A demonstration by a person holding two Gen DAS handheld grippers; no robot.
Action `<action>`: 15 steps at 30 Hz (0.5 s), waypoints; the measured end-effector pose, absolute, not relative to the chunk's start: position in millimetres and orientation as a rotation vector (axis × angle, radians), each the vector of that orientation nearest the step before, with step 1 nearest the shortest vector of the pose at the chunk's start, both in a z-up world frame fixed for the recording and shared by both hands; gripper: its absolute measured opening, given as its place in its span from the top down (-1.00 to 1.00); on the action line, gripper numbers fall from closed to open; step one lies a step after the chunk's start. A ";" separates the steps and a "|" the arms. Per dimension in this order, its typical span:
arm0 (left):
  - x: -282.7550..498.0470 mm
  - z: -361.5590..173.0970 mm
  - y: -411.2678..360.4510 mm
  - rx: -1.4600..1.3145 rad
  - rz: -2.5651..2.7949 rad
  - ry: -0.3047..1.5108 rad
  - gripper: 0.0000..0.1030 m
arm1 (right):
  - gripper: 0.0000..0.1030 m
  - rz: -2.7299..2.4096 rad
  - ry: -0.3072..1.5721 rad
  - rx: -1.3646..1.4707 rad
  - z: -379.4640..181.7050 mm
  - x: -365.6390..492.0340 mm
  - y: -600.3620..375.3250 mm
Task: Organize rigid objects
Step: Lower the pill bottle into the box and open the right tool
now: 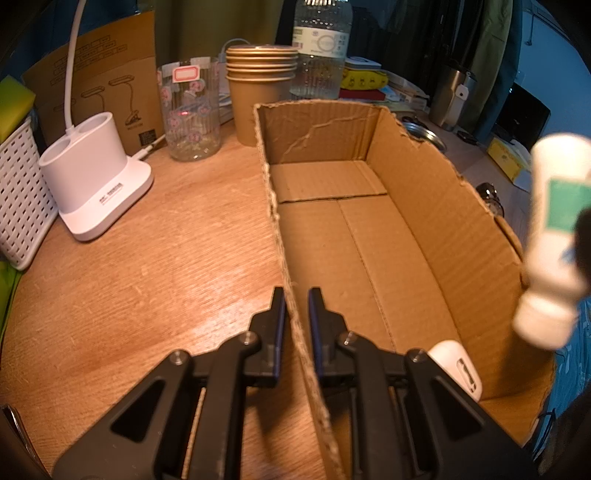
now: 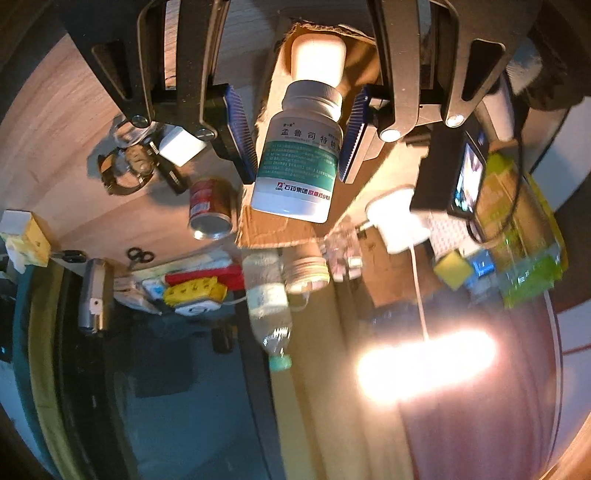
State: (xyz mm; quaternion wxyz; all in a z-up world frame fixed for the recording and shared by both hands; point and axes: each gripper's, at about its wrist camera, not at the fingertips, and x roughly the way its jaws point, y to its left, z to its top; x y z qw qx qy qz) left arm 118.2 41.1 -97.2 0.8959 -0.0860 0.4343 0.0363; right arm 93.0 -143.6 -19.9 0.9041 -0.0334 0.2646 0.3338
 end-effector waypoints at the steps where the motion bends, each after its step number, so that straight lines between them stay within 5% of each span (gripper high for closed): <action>1: 118.1 -97.2 41.4 -0.178 0.075 0.900 0.74 | 0.06 0.682 0.549 -0.091 -22.1 92.8 -140.7; 15: 118.0 -97.3 41.5 -0.178 0.075 0.900 0.74 | 0.07 0.600 0.596 -0.325 -47.2 85.5 -110.9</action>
